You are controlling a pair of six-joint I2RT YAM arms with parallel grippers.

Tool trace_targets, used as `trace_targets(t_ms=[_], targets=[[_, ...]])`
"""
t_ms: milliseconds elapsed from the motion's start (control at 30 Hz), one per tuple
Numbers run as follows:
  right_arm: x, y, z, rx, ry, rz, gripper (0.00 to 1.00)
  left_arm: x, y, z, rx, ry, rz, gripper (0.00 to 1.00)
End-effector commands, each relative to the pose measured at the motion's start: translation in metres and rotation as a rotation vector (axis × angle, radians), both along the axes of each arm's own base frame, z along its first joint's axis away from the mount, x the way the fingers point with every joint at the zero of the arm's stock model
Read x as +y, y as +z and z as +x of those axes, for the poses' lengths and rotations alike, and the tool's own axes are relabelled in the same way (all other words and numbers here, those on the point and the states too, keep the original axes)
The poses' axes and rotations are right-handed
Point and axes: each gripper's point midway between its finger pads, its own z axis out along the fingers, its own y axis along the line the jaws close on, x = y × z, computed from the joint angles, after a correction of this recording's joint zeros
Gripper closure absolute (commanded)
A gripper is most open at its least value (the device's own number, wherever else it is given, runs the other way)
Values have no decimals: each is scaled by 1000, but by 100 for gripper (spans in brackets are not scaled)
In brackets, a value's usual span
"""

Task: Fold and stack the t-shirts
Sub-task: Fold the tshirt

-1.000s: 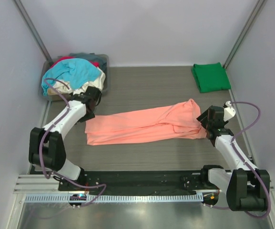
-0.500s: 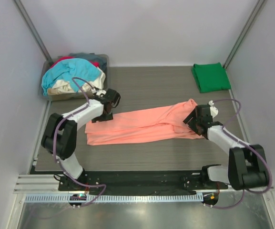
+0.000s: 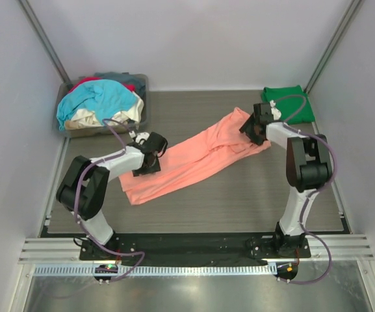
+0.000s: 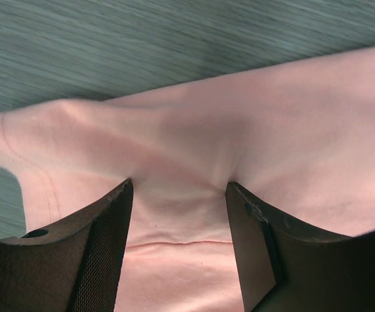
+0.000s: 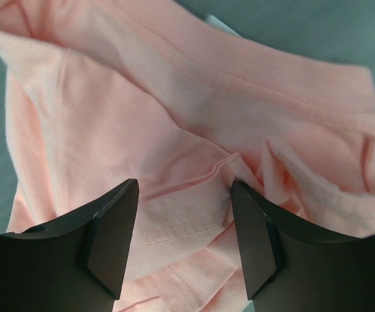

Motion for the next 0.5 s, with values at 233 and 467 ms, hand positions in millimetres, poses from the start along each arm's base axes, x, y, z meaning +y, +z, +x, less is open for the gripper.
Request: trace_targets(t_ms=[233,467], targets=[[77,-65,101,74,265,1,34,-152,-49,-130,280,-155,-423,37],[151,-68,146,-33,469,127,31,-268,-22,-188,388,-338,-614,37]])
